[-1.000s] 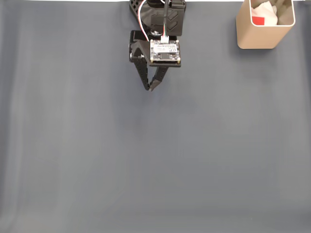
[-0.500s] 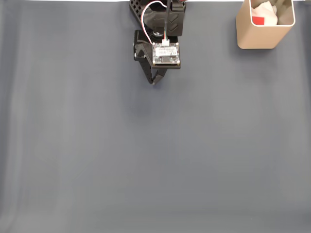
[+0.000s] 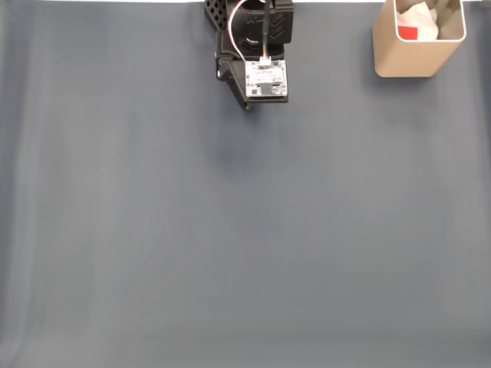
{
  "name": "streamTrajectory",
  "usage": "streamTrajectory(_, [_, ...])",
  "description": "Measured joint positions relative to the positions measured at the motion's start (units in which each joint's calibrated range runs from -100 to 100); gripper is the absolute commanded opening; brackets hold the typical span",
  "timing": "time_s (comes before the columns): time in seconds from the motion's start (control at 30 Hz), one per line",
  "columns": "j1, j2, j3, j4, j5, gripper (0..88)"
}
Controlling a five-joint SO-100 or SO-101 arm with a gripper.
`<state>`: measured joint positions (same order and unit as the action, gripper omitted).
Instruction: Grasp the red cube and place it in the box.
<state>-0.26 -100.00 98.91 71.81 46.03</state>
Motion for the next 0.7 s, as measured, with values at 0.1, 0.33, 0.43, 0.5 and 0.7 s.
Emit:
streamTrajectory(0.1, [0.00, 0.00, 0.00, 2.36, -0.05, 0.6])
streamTrajectory(0.33, [0.00, 0.00, 0.00, 3.01, 0.05, 0.6])
streamTrajectory(0.43, [0.00, 0.00, 0.00, 3.09, 0.34, 0.6])
streamTrajectory(0.5, [0.00, 0.00, 0.00, 3.09, 0.34, 0.6])
streamTrajectory(0.7, [0.00, 0.00, 0.00, 3.09, 0.34, 0.6])
